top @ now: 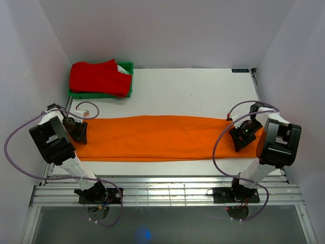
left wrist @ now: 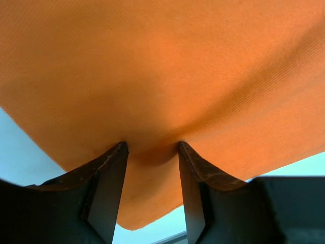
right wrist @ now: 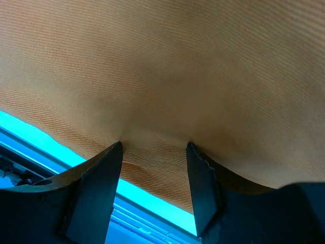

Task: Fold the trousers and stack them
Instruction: Fold the trousers

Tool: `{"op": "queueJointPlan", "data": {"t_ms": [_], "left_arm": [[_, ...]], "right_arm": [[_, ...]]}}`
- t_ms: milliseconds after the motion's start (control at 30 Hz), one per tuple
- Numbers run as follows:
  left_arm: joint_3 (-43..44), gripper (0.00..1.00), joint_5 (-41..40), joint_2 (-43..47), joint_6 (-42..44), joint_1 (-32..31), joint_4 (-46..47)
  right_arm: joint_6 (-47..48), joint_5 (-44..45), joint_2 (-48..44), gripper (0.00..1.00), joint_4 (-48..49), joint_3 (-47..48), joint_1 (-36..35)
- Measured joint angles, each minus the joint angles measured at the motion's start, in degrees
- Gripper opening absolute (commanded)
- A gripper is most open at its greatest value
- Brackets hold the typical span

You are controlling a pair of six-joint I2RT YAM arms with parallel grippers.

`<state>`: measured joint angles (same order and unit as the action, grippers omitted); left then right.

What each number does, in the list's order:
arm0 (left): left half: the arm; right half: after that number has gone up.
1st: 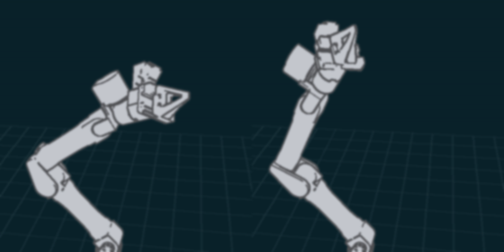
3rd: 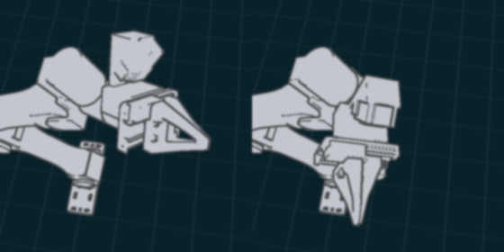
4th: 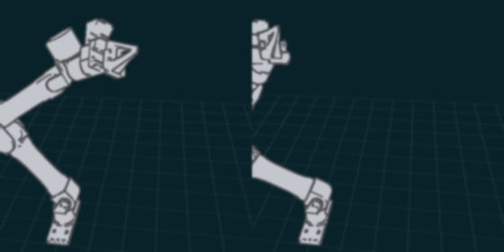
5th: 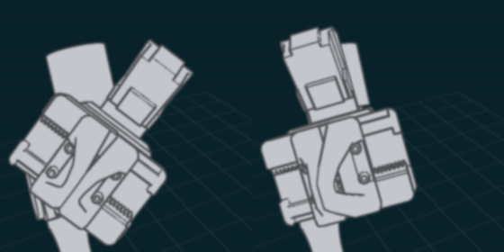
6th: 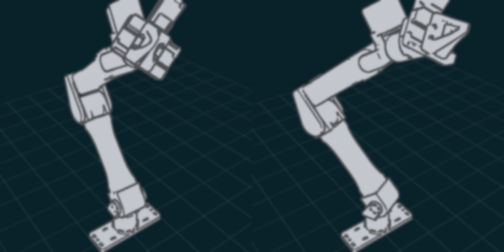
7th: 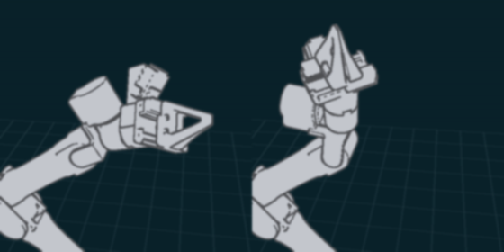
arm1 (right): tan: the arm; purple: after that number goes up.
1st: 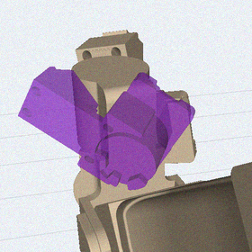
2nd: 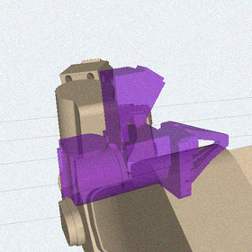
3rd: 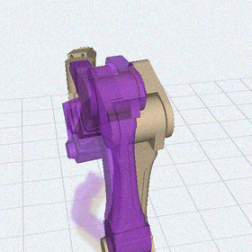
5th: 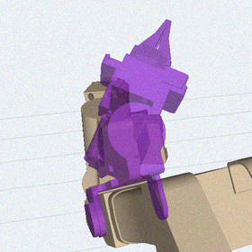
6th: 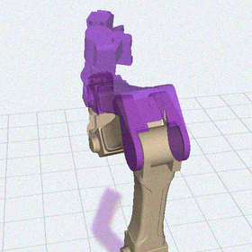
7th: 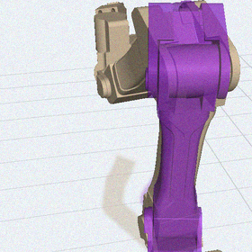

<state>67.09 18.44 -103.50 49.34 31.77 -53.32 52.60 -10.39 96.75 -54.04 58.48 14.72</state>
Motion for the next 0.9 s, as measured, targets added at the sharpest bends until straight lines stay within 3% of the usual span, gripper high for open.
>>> {"op": "queueJointPlan", "data": {"t_ms": [167, 300, 433, 500, 600, 767, 900], "left_arm": [[6.95, 0.68, 3.76, -2.58, 4.68, 0.35, -1.57], [15.39, 0.78, 12.98, -1.20, 9.68, -0.81, -6.25], [20.50, 0.79, 21.24, 3.17, 9.29, -10.25, -5.46], [20.55, 0.79, 25.51, 5.68, 6.51, -19.21, -2.43], [18.97, 0.79, 28.20, 6.86, 0.26, -27.02, 3.87], [18.16, 0.79, 28.20, 4.76, -9.64, -36.48, 13.46], [19.32, 0.80, 27.89, 0.24, -18.99, -41.11, 18.93]], "right_arm": [[1.40, -4.26, -0.09, 0.63, -3.32, 3.26, -0.07], [1.84, -12.41, -0.17, 0.63, -7.69, 16.50, -0.28], [-0.33, -18.03, 0.04, 0.59, -5.95, 28.17, -2.89], [-2.45, -18.64, 1.29, 0.58, -3.52, 30.99, -6.49], [-3.37, -18.23, 5.88, 0.58, -1.57, 33.07, -12.11], [-2.60, -16.76, 16.57, 0.58, 0.52, 34.77, -19.76], [-1.75, -16.26, 19.56, 0.56, 1.60, 33.55, -23.19]]}}
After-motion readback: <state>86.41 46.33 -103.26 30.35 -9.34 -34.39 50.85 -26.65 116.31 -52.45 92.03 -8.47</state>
